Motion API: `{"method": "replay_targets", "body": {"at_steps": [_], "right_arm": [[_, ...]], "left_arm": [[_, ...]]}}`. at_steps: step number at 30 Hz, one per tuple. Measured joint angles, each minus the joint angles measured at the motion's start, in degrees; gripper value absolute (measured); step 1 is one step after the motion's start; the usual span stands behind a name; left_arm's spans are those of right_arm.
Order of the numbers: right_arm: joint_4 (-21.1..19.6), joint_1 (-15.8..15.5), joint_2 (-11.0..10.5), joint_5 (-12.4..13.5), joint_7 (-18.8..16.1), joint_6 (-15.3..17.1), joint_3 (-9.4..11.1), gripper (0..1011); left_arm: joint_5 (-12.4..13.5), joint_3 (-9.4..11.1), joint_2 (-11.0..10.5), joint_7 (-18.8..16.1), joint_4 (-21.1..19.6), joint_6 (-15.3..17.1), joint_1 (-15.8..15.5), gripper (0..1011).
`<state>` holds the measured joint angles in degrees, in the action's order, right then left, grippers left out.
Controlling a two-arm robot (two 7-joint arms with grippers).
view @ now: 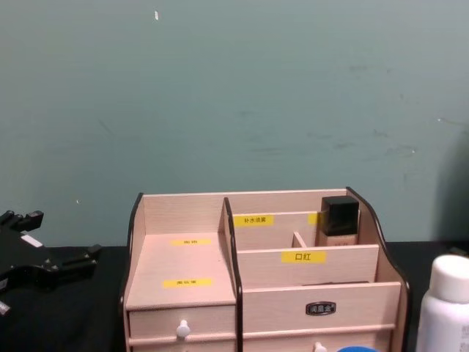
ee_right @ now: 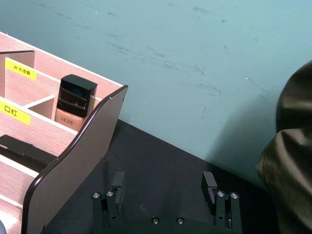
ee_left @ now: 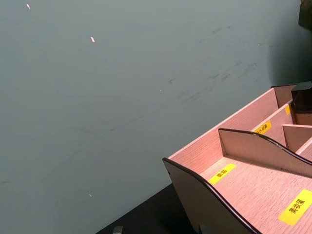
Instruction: Pick up the facial cleanser and watermelon frost from the table and place them into the tiered storage box.
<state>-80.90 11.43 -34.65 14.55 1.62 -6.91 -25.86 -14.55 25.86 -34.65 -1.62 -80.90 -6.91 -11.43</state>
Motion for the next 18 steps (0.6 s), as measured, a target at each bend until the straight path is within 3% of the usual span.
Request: {"method": "replay_targets", "body": {"at_steps": [18], "right_arm": [[0.0, 0.0, 0.0, 0.0, 0.0, 0.0, 0.0, 1002]], "left_arm": [[0.0, 0.0, 0.0, 0.0, 0.0, 0.0, 0.0, 1010]]}}
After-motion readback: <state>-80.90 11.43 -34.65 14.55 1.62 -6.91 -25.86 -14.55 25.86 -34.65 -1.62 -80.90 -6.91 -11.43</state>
